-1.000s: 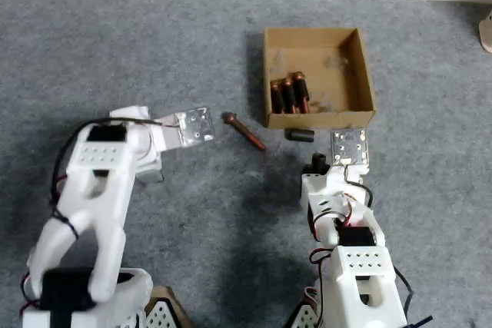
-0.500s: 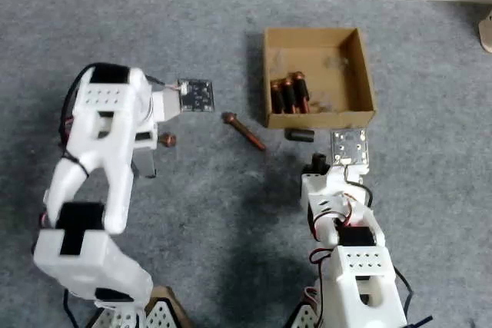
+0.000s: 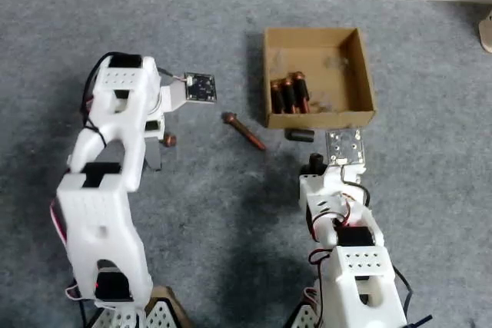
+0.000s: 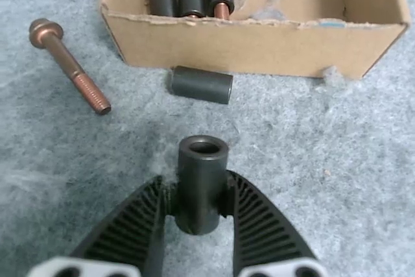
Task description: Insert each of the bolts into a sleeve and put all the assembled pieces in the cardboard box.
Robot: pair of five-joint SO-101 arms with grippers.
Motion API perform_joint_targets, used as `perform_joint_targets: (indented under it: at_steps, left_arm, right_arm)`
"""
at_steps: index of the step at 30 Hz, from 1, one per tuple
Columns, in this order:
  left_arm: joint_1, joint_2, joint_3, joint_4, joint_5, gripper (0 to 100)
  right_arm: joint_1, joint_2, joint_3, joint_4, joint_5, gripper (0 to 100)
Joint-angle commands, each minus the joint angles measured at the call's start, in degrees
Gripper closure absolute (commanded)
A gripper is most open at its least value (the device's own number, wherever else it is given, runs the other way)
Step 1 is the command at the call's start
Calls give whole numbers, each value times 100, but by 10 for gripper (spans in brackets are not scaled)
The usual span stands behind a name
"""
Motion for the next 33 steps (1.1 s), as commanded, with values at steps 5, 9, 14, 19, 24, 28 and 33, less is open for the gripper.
perform_joint_targets:
  at_steps: [5,9,14,19,24,28,33]
  left_arm:
    - [66,532,-822,105,-1969,787]
    - [198,690,-822,105,-1978,963]
    - [259,804,-787,149,-1960,992]
    - [286,690,-892,879,-1169,992]
    - [303,198,-884,1266,246,992]
    - [356,-312,-875,1626,651,992]
    - [602,-1174,-374,1776,1020,992]
  right_arm:
    - [-66,-119,-57,-110,97,994]
    - [-66,-119,-57,-110,114,994]
    - [-66,-119,-57,-110,114,994]
    - [-66,-119,-57,-110,114,994]
    - [-136,-119,-57,-110,114,994]
    - [-374,-119,-57,-110,114,994]
    - [-470,-119,-48,-110,114,994]
